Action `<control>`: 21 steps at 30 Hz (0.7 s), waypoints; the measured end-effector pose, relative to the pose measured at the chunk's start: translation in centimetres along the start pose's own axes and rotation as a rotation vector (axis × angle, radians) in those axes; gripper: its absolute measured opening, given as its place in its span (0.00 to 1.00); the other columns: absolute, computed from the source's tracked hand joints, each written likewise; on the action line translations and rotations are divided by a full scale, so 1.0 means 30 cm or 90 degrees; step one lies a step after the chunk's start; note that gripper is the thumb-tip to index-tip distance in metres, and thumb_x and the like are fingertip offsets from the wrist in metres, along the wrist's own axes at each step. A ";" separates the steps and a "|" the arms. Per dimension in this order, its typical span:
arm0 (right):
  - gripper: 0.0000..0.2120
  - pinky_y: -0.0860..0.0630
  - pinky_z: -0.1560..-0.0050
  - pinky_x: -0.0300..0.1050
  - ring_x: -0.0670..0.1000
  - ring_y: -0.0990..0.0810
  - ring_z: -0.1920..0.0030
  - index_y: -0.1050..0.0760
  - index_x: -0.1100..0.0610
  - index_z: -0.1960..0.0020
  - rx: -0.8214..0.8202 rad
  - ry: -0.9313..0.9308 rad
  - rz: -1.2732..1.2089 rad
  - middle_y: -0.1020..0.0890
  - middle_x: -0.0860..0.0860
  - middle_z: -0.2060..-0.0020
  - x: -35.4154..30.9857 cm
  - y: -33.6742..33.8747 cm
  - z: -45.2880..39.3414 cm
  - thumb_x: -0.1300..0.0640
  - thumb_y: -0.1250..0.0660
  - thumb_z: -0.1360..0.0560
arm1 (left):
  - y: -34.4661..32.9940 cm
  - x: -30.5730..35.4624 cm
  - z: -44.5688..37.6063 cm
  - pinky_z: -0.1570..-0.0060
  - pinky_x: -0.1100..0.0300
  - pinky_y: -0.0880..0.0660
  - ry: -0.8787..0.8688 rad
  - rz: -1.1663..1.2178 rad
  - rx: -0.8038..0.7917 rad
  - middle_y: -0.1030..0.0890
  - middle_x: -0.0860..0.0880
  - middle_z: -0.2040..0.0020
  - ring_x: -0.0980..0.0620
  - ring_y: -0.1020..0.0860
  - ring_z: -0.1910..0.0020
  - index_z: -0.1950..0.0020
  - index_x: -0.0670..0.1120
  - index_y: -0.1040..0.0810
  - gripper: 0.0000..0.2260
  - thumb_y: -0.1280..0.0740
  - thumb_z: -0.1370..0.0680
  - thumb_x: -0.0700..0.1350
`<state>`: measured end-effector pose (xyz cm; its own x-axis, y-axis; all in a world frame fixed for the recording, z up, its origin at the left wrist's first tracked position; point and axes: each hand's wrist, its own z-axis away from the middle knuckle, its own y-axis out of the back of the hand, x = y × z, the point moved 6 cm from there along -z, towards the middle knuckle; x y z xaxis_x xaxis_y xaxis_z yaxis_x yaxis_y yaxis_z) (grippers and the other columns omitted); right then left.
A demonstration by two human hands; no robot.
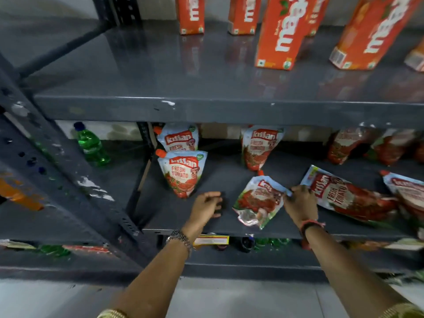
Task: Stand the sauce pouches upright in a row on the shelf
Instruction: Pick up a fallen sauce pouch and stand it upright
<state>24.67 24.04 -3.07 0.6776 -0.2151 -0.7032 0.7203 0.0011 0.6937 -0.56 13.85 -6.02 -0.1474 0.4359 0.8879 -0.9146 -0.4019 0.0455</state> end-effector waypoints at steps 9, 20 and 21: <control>0.03 0.21 0.59 0.46 0.52 0.23 0.61 0.30 0.60 0.50 -0.222 -0.259 -0.376 0.23 0.55 0.57 0.098 -0.111 0.087 0.64 0.39 0.24 | -0.279 0.066 -0.103 0.51 0.60 0.20 -0.012 -0.177 -0.082 0.18 0.46 0.44 0.47 0.19 0.51 0.43 0.42 0.20 0.14 0.36 0.23 0.48; 0.11 0.19 0.53 0.47 0.50 0.20 0.57 0.23 0.54 0.61 -0.032 0.052 -0.457 0.19 0.51 0.63 -0.087 0.040 -0.050 0.70 0.33 0.28 | -0.250 0.246 -0.048 0.55 0.65 0.23 -0.220 0.062 -0.028 0.18 0.51 0.57 0.57 0.21 0.57 0.49 0.47 0.20 0.06 0.32 0.25 0.41; 0.13 0.21 0.57 0.41 0.49 0.21 0.60 0.25 0.52 0.63 -0.030 0.062 -0.439 0.20 0.49 0.65 -0.105 0.044 -0.064 0.70 0.33 0.28 | -0.252 0.263 -0.059 0.57 0.68 0.24 -0.239 0.052 -0.011 0.18 0.51 0.57 0.57 0.21 0.57 0.48 0.45 0.20 0.07 0.32 0.25 0.42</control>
<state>23.77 26.60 -0.23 0.0718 -0.0931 -0.9931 0.9951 -0.0608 0.0776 4.54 21.75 -0.18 -0.0748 0.0761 0.9943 -0.9123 -0.4077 -0.0374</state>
